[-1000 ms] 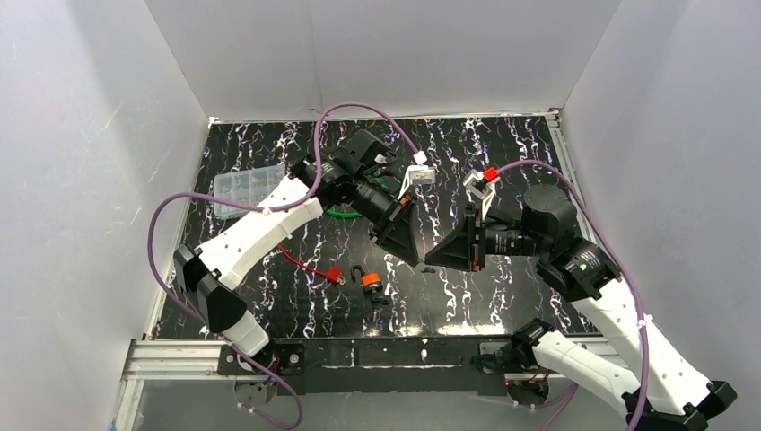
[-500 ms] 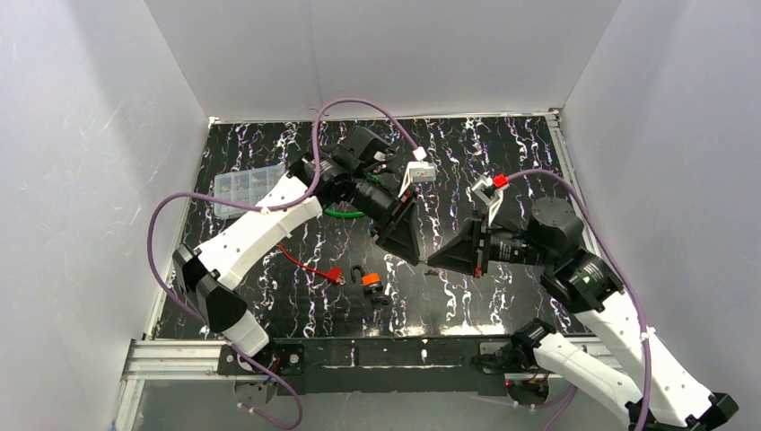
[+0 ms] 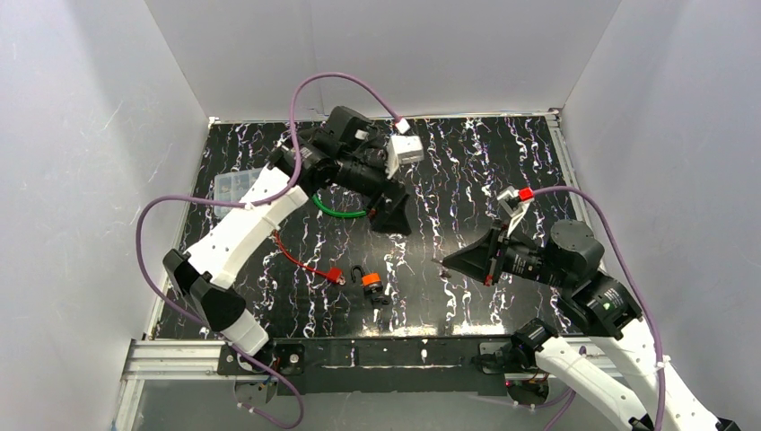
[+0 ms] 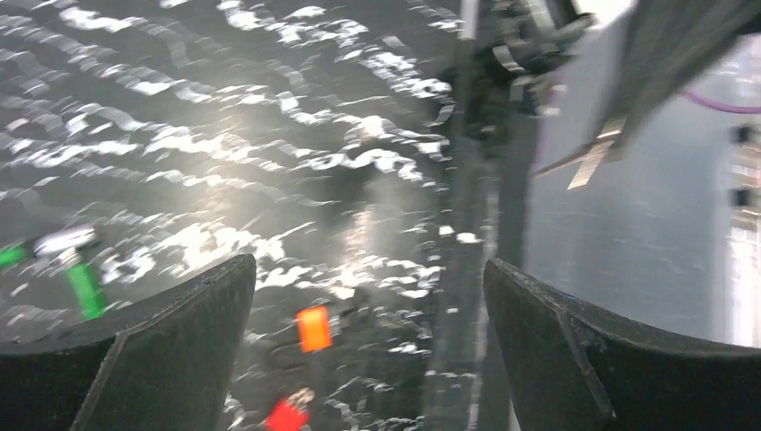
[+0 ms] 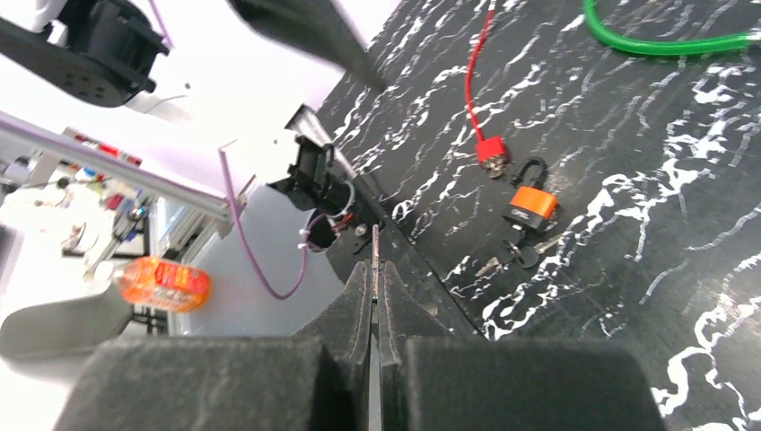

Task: Unlock with the key
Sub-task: Adjust the key, then move the lock to the center of the board.

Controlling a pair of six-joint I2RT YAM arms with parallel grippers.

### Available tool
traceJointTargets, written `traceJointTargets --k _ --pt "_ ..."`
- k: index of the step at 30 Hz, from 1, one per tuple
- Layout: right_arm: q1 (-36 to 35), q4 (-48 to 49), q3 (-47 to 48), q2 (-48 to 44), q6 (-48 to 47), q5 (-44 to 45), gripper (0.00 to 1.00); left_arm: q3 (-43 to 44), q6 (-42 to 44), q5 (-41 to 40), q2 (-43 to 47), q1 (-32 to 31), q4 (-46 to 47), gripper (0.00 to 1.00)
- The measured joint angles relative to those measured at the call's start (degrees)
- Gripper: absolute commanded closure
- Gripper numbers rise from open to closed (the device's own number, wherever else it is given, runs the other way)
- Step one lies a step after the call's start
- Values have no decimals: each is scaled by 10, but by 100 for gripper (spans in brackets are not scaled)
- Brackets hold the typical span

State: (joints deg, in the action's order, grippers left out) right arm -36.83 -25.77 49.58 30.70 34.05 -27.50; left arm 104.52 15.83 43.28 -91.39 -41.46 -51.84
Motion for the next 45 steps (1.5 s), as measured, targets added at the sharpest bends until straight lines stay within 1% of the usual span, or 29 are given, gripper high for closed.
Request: traceJointTargets --k 2,4,7,9,11,14,18,20,21,22,23,25,27,28,30,34,37,38,39,41,42,43,44,45 --pt "1 -13 0 -8 1 26 99 -18 27 -26 -5 37 11 2" --pt "1 -18 0 -14 1 47 99 -30 61 -50 -29 82 19 2" --pt "1 -23 0 -20 5 76 99 -32 124 -79 -105 138 37 2" --pt "1 -27 0 -23 7 91 99 -29 168 -99 -163 159 46 2" --pt "1 -29 0 -26 14 103 99 -21 219 -118 -227 170 51 2" --pt "1 -29 0 -31 20 115 99 9 279 -134 -309 169 43 4" --pt "2 -33 0 -36 23 129 99 70 326 -142 -385 165 16 10" --pt "3 -38 0 -39 25 136 99 82 336 -145 -404 163 12 13" --pt "3 -41 0 -41 26 139 99 83 338 -148 -409 163 9 16" --pt "4 -43 0 -44 28 142 99 82 340 -151 -412 162 9 22" --pt "4 -44 0 -46 29 144 99 79 341 -154 -413 162 13 31" --pt "4 -46 0 -50 30 149 99 74 341 -161 -413 161 18 51" --pt "4 -46 1 -51 31 154 99 70 340 -165 -413 158 21 68" --pt "4 -47 1 -51 31 156 99 68 341 -166 -413 157 21 72" --pt "5 -48 1 -51 31 160 99 60 345 -165 -412 153 23 74" --pt "5 -48 1 -51 30 166 99 26 338 -162 -392 129 26 73" --pt "5 -49 2 -51 30 170 99 -14 315 -144 -369 100 26 69" --pt "5 -50 2 -51 30 172 99 -29 303 -135 -361 87 25 66" --pt "5 -51 2 -51 30 173 99 -42 291 -125 -355 76 23 55" --pt "5 -56 2 -51 30 177 99 -60 268 -106 -345 56 20 26" --pt "5 -59 2 -52 30 180 99 -64 256 -97 -340 46 17 15" --pt "5 -61 2 -52 30 182 99 -66 243 -90 -335 37 15 6" --pt "5 -63 2 -53 30 184 99 -65 233 -86 -331 31 13 3" --pt "5 -64 2 -54 30 185 99 -59 228 -84 -330 27 9 2"
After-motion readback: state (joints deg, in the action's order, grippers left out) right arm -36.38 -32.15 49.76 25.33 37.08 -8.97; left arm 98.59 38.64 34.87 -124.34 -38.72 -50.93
